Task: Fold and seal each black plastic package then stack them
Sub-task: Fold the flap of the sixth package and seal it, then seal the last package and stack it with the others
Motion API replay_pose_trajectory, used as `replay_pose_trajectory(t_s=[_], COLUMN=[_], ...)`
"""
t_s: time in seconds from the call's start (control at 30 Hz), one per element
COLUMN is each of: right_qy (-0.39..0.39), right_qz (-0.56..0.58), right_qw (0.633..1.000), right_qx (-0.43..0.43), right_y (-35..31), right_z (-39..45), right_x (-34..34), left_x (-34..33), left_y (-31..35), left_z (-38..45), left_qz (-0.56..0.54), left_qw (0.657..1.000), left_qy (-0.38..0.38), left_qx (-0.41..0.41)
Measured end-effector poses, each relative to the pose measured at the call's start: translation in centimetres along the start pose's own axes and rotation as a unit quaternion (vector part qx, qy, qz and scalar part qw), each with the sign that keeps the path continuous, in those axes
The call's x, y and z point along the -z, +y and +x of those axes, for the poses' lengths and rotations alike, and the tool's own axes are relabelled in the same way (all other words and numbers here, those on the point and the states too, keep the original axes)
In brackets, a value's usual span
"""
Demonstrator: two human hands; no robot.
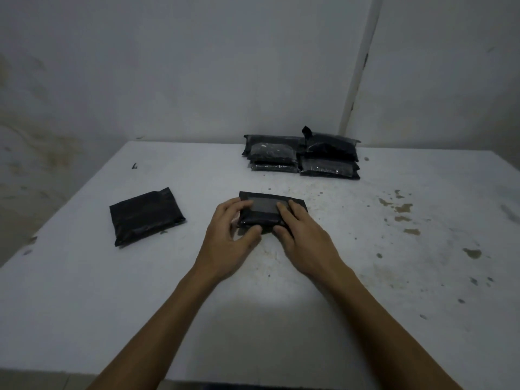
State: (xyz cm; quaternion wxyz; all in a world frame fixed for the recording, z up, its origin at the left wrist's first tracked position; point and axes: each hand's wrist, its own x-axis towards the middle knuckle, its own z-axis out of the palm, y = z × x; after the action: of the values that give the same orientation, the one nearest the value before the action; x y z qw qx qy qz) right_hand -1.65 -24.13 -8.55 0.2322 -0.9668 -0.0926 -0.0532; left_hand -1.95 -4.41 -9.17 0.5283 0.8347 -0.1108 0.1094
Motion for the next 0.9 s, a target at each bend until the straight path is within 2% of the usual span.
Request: replay_pose_trajectory(t_s=[0.1,0.17,0.23,0.43,0.53,0.63,0.73,0.9], right_qy=[0.012,0.021,0.031,0.074,0.074,0.064,0.040,0.026], right_qz=[0.032,0.037,0.036,0.038,0.030,-0.038,-0.115,-0.166], right_qw=[0.999,0.999,0.997,0.991,0.990,0.990,0.987,0.982], right_qx=[0.015,0.034,0.054,0.108,0.117,0.118,0.102,0.083], right_y=[-1.2,-2.2,-3.1,-5.5,-7.2,-8.9,-10.0,-9.9], right_z=[1.8,3.5,5.5,13.2,17.4,21.7,25.3,27.9], right_x=[0.1,-0.2,-0.7,-2.0,-2.7,-4.2,-5.9,-7.9], left_x=[0.3,0.8,1.7,5.4,7.5,9.3,10.2,11.1], left_y=[0.7,1.1,0.8,-1.5,-2.7,-4.4,-6.1,-7.9], left_z=[1.9,3.8,5.8,11.1,13.5,15.5,16.6,17.2], left_qz=[-0.092,-0.201,-0.247,-0.202,-0.104,-0.036,0.034,0.041], left_qw=[0.992,0.967,0.949,0.953,0.962,0.964,0.967,0.978], left_qy=[0.052,0.079,0.099,0.170,0.212,0.229,0.220,0.151], left_qx=[0.071,0.137,0.168,0.150,0.134,0.133,0.121,0.139])
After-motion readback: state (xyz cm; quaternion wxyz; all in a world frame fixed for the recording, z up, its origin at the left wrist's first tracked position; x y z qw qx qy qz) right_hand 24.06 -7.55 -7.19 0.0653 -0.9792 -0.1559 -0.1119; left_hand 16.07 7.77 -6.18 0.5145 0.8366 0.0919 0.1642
